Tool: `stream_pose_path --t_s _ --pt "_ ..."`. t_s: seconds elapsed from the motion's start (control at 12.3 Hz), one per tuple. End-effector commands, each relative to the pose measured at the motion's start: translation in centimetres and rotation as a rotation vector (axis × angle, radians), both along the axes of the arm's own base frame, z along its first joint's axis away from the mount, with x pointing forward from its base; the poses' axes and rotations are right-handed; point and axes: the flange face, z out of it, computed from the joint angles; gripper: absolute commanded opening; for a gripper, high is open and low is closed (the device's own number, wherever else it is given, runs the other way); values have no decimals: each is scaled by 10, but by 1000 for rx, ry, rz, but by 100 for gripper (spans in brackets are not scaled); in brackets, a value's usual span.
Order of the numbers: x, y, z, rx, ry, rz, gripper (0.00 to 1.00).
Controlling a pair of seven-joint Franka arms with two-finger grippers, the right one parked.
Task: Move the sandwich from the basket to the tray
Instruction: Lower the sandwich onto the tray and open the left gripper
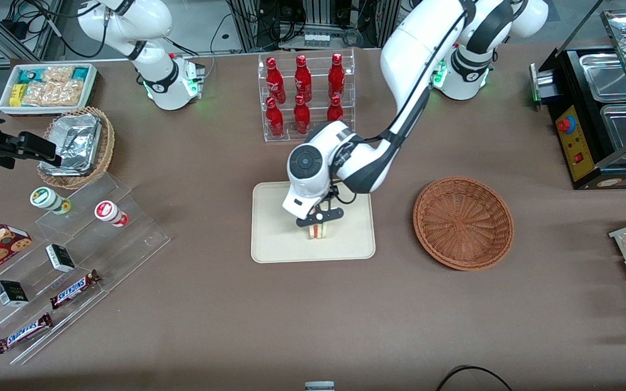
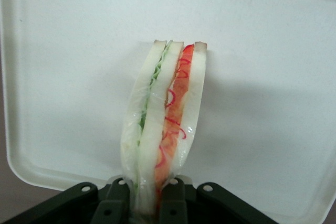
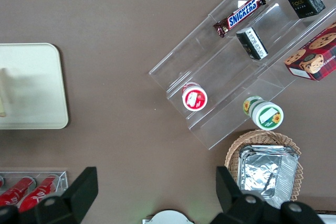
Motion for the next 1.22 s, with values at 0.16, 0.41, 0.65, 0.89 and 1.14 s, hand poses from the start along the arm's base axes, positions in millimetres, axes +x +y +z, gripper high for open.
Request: stream_pose_path --t_s 0.16,0.41,0.65,0.89,1.14 --pt "-3 -22 -12 29 -36 2 0" --pt "0 -20 -7 27 -43 -3 98" --pt "7 -18 29 11 -87 -6 100" --pt "12 -12 75 -8 -113 -9 100" --pt "26 15 130 -16 -133 18 100"
